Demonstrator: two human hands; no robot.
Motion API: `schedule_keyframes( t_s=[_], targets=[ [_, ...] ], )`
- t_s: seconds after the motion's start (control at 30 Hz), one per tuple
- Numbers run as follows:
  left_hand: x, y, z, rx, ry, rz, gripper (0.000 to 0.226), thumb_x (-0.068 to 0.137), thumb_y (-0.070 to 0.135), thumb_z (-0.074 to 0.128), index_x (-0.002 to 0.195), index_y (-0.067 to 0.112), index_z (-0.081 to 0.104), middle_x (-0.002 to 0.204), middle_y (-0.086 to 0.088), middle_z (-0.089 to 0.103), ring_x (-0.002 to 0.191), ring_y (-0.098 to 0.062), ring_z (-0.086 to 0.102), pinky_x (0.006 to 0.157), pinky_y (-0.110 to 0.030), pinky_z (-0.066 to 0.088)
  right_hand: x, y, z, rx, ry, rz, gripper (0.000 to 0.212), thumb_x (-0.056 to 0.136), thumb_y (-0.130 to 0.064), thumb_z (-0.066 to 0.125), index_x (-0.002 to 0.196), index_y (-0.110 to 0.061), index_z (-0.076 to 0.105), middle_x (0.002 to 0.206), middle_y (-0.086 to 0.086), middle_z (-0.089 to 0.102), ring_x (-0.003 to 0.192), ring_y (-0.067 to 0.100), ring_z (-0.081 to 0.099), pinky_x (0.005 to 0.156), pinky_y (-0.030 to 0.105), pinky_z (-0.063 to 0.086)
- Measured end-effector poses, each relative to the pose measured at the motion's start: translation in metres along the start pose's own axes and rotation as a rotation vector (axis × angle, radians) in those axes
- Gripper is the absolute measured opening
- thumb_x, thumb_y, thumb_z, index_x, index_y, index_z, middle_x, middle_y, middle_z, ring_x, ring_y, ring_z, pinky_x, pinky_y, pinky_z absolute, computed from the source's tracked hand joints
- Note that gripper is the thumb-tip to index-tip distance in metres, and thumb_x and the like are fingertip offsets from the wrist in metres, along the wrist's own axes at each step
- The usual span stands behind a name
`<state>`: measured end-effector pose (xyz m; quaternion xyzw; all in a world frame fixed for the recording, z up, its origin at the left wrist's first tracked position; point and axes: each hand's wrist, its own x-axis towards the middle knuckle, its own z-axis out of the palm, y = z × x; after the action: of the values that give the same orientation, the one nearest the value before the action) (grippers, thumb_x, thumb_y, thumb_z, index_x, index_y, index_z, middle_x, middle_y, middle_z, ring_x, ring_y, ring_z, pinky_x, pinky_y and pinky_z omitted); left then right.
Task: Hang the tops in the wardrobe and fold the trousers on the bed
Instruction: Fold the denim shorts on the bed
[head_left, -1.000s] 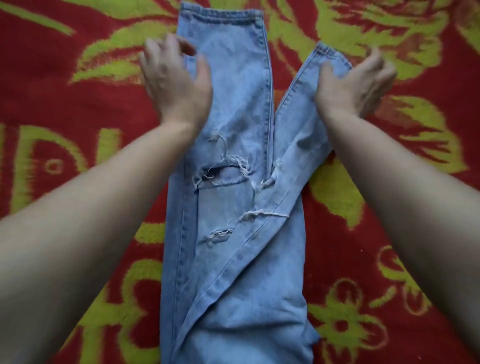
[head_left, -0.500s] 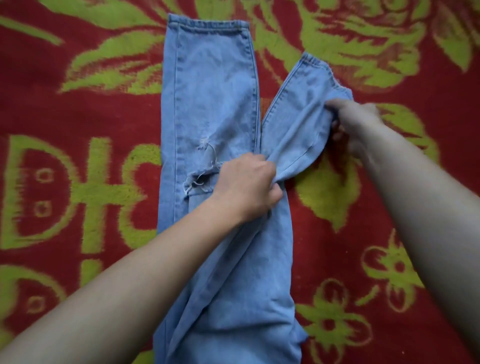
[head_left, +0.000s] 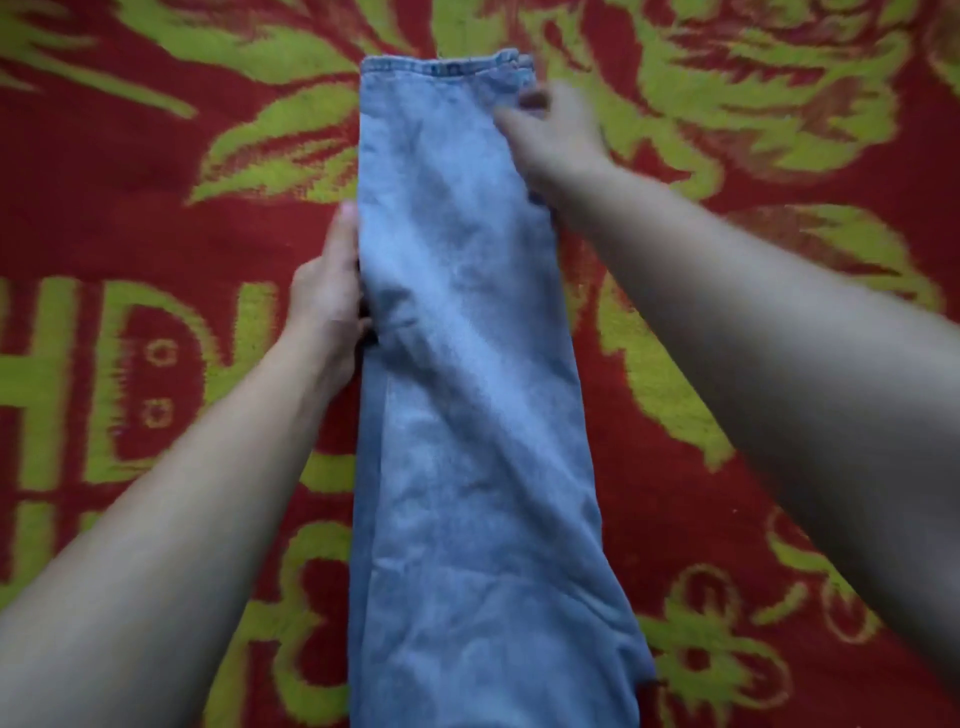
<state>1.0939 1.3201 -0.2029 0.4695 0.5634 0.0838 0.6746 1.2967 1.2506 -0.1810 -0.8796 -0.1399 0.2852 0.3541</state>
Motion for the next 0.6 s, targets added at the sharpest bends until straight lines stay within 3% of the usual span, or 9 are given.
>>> schedule_keyframes(
  t_s=[0.07,0.13,0.2,0.27,0.37,0.4,0.47,0.6],
  targets=[
    [0.006,-0.005,0.005,0.263,0.077,0.177,0.038,0.090,0.040,0.065,0.080,0.004,0.066,0.077,-0.003,0.063,0.065,-0.015,0.056,0.054,-0.031,0.042,-0.011,0.028,0.000,-0.183,0.137,0.039,0.051,0.089,-0.048,0.057,0.132,-0.021,0.053,0.132,0.004,0.058,0.123,0.024,0.055,0.099,0.034,0.043],
    [0.013,-0.005,0.006,0.415,0.111,0.330,0.036,0.092,0.028,0.061,0.083,-0.006,0.066,0.079,-0.007,0.062,0.071,-0.014,0.052,0.061,-0.043,0.046,-0.016,0.047,-0.002,-0.231,0.183,0.064,0.057,0.087,-0.055,0.057,0.131,-0.019,0.053,0.133,0.004,0.059,0.124,0.025,0.054,0.099,0.033,0.041],
    [0.020,0.004,0.001,0.550,0.160,0.481,0.040,0.092,0.031,0.058,0.082,-0.006,0.065,0.075,-0.010,0.062,0.070,-0.014,0.048,0.066,-0.048,0.046,-0.012,0.051,-0.006,-0.254,0.138,0.074,0.044,0.087,-0.056,0.059,0.116,-0.023,0.065,0.123,0.001,0.067,0.117,0.023,0.060,0.090,0.029,0.044],
    [0.028,0.008,-0.005,0.642,0.190,0.577,0.040,0.093,0.035,0.056,0.077,-0.002,0.061,0.067,-0.006,0.055,0.067,-0.015,0.045,0.063,-0.044,0.041,-0.004,0.046,-0.007,-0.241,0.079,0.092,0.030,0.088,-0.055,0.061,0.087,-0.026,0.071,0.107,-0.002,0.073,0.105,0.021,0.066,0.080,0.028,0.045],
    [0.032,-0.002,-0.004,0.740,0.200,0.576,0.032,0.096,0.035,0.054,0.083,0.006,0.057,0.076,-0.007,0.059,0.074,-0.025,0.054,0.068,-0.040,0.040,-0.001,0.041,-0.001,-0.218,0.100,0.105,0.047,0.090,-0.064,0.052,0.065,-0.024,0.057,0.076,-0.004,0.063,0.076,0.021,0.061,0.067,0.031,0.043],
    [0.032,-0.006,-0.002,0.780,0.217,0.575,0.031,0.097,0.037,0.052,0.086,0.008,0.054,0.084,-0.011,0.063,0.081,-0.030,0.057,0.071,-0.040,0.040,0.000,0.040,0.004,-0.235,0.117,0.093,0.049,0.088,-0.069,0.048,0.070,-0.025,0.056,0.075,-0.004,0.058,0.072,0.021,0.057,0.067,0.031,0.043],
    [0.031,-0.008,0.003,0.830,0.246,0.553,0.035,0.099,0.046,0.047,0.087,0.013,0.047,0.090,-0.011,0.062,0.090,-0.036,0.058,0.072,-0.039,0.036,0.003,0.035,0.013,-0.314,0.141,0.062,0.058,0.086,-0.074,0.046,0.099,-0.019,0.059,0.095,-0.003,0.059,0.083,0.020,0.055,0.076,0.034,0.047],
    [0.037,0.003,0.009,0.938,0.297,0.540,0.036,0.101,0.046,0.041,0.084,0.014,0.047,0.090,-0.009,0.059,0.093,-0.037,0.057,0.067,-0.035,0.029,0.025,0.024,0.013,-0.350,0.165,-0.019,0.036,0.101,-0.046,0.048,0.118,-0.016,0.057,0.112,0.002,0.060,0.098,0.022,0.056,0.076,0.029,0.037]
  ],
)
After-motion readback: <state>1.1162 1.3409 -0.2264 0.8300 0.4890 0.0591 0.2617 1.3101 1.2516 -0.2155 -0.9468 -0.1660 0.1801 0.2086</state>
